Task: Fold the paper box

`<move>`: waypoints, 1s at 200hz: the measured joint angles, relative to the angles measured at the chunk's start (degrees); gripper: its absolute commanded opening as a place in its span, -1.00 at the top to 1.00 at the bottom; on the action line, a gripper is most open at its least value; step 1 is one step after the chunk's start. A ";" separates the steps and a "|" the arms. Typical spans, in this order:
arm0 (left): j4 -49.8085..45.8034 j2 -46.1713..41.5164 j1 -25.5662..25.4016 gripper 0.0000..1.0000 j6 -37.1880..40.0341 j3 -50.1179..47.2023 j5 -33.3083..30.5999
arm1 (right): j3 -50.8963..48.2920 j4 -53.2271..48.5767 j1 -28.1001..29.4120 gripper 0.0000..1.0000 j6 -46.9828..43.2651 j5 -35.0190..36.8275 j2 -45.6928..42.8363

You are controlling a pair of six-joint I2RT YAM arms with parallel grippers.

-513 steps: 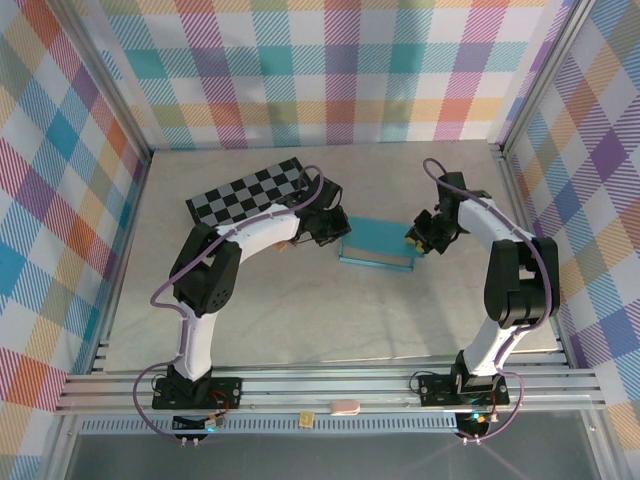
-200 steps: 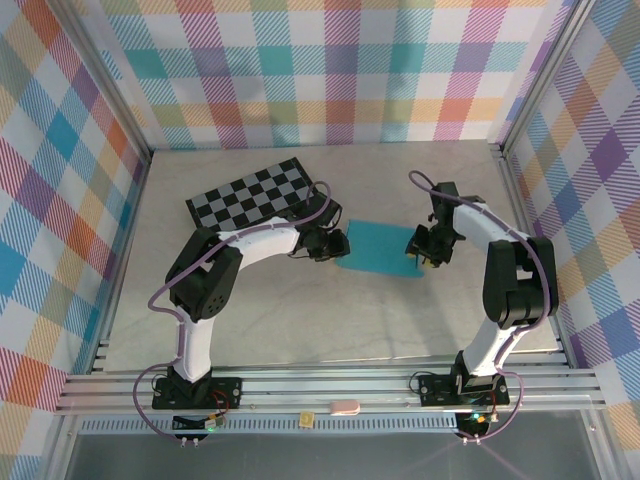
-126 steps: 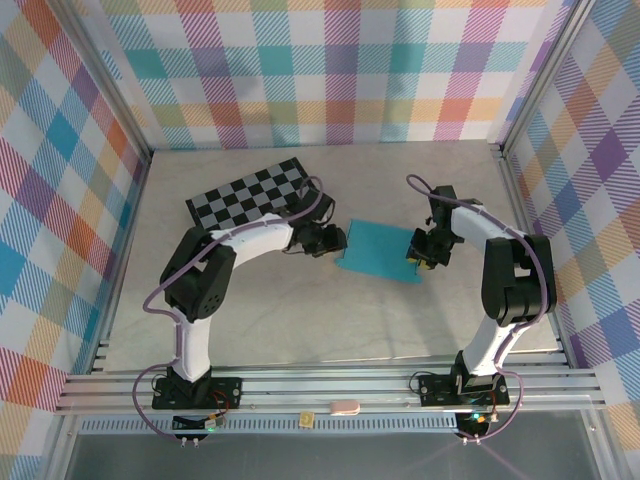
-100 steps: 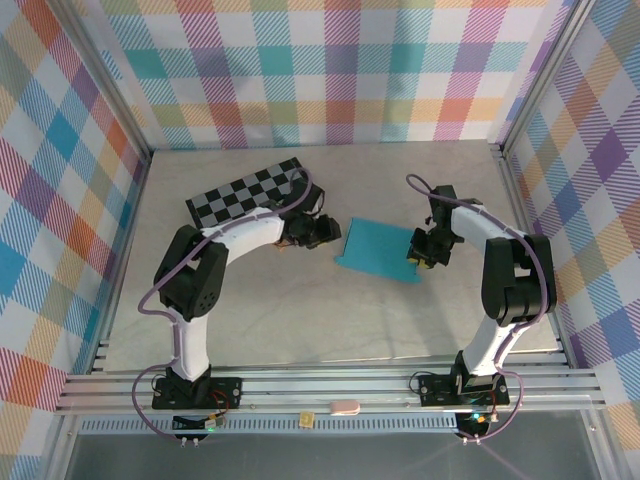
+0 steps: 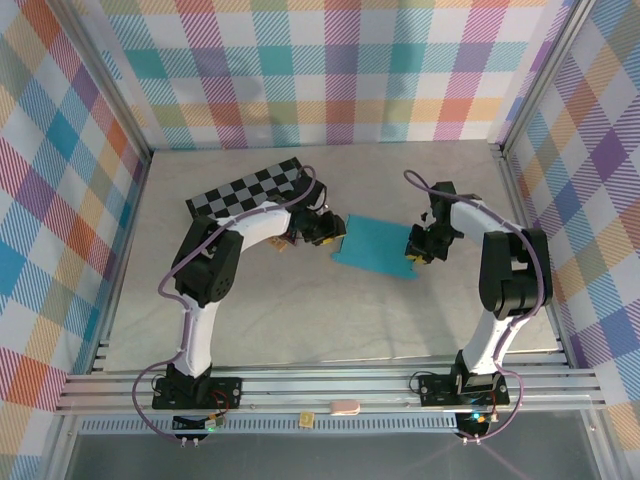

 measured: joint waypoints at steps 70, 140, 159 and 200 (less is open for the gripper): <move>0.07 1.64 -0.74 0.44 1.99 1.20 0.74 | 1.22 -0.15 0.00 0.77 -1.68 -1.68 1.20; 0.20 1.68 -0.76 0.66 3.48 1.16 0.31 | 2.47 -1.38 -0.76 0.77 -3.74 -4.22 2.60; 0.52 1.53 -0.76 0.75 3.91 0.81 -0.04 | 2.78 -1.62 -1.14 0.75 -3.96 -5.44 3.08; 4.42 -0.52 -0.74 0.85 4.24 -3.32 -0.94 | 3.06 -1.75 -1.16 0.48 -3.96 -5.99 3.23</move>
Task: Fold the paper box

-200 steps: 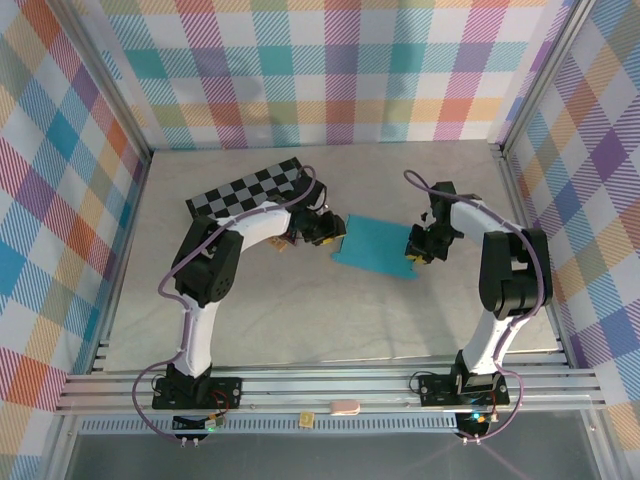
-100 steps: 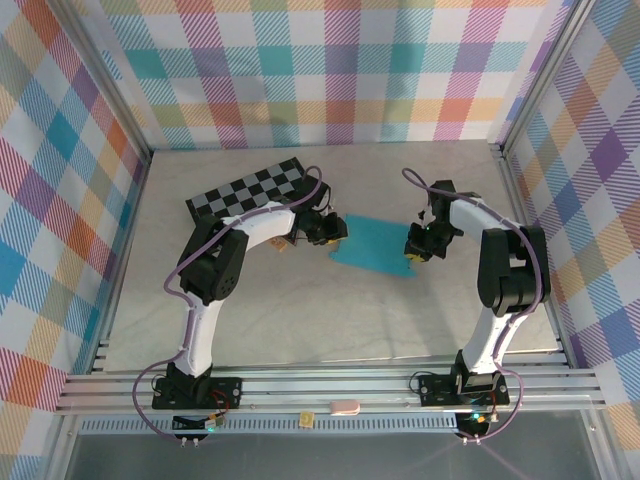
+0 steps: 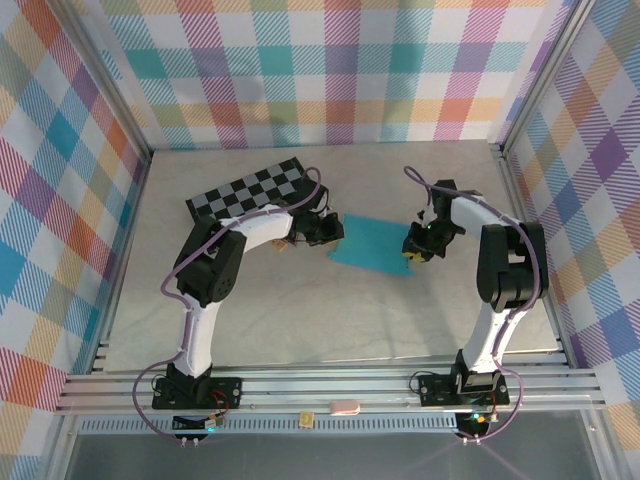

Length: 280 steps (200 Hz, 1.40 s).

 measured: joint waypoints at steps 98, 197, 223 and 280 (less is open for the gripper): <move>6.23 -2.54 0.39 0.90 -0.15 -5.95 0.24 | 1.64 4.87 -6.73 -0.15 -0.68 -7.80 0.20; 11.37 -4.42 3.06 0.91 -1.75 -11.43 4.39 | 0.20 11.26 -7.74 -0.25 -1.92 -20.33 4.31; 11.98 -4.42 3.37 0.91 -2.14 -11.74 5.14 | -2.01 12.98 -7.10 -0.27 -1.86 -23.34 4.33; 14.51 -4.42 3.87 0.91 -4.09 -13.20 6.32 | -6.99 18.01 -4.57 -0.24 0.39 -25.90 3.91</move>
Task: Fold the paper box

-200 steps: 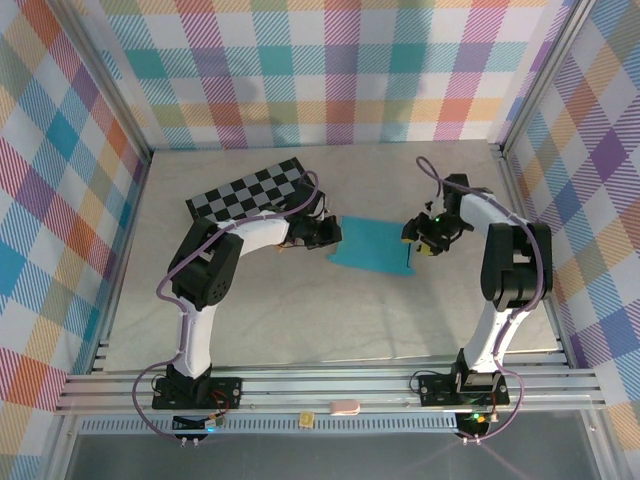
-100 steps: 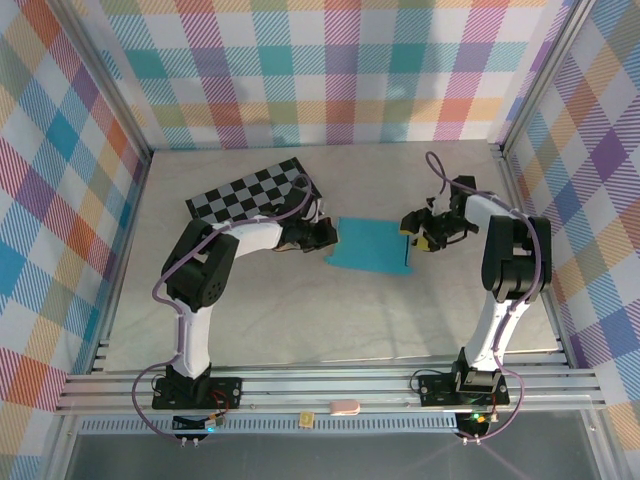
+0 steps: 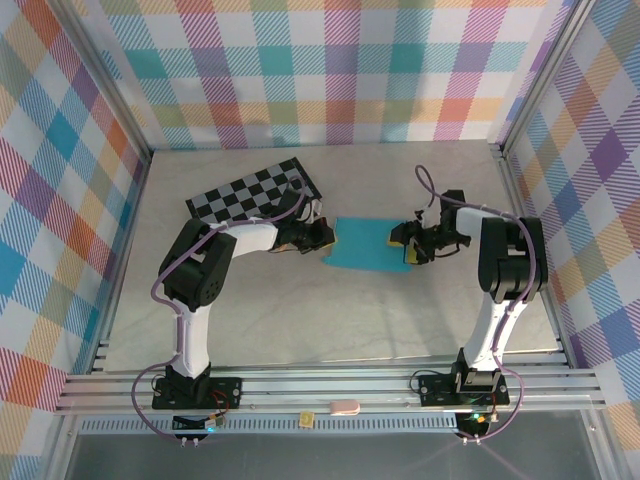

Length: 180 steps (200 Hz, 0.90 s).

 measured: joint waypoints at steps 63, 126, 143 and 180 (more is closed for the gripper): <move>-0.81 -2.58 0.20 0.48 0.42 -1.62 -4.76 | -2.32 6.93 1.33 0.04 8.28 -3.21 -0.44; -1.33 -17.81 -0.81 0.19 13.68 -6.29 -17.11 | 2.62 3.32 0.72 0.20 14.82 -6.23 -0.39; 0.79 -23.10 -3.17 0.10 24.83 -8.26 -17.27 | 4.55 0.11 0.20 0.26 16.11 -7.48 -0.26; -2.95 -26.03 -9.62 0.06 46.53 -7.08 -16.04 | 8.46 -6.97 0.02 0.28 18.27 -9.68 -0.15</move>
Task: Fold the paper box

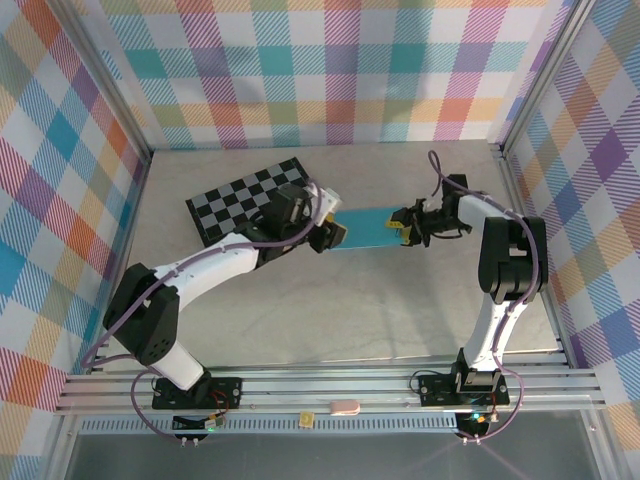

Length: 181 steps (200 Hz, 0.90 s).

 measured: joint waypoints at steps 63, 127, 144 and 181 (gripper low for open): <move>-4.11 -0.20 -0.52 0.05 18.01 -3.87 -0.44 | 1.01 -11.23 -0.15 0.34 2.69 -3.52 0.20; -4.00 0.96 -1.77 -0.06 26.58 -3.91 -2.36 | 1.03 -15.93 -0.33 0.37 4.59 -5.57 0.20; -4.00 2.05 -1.77 -0.08 28.15 -3.85 -2.80 | 1.03 -16.63 -0.33 0.37 4.83 -5.84 0.20; -4.07 5.62 -1.84 -0.10 30.25 -2.80 -3.10 | 1.03 -17.31 -0.35 0.39 5.49 -6.27 0.20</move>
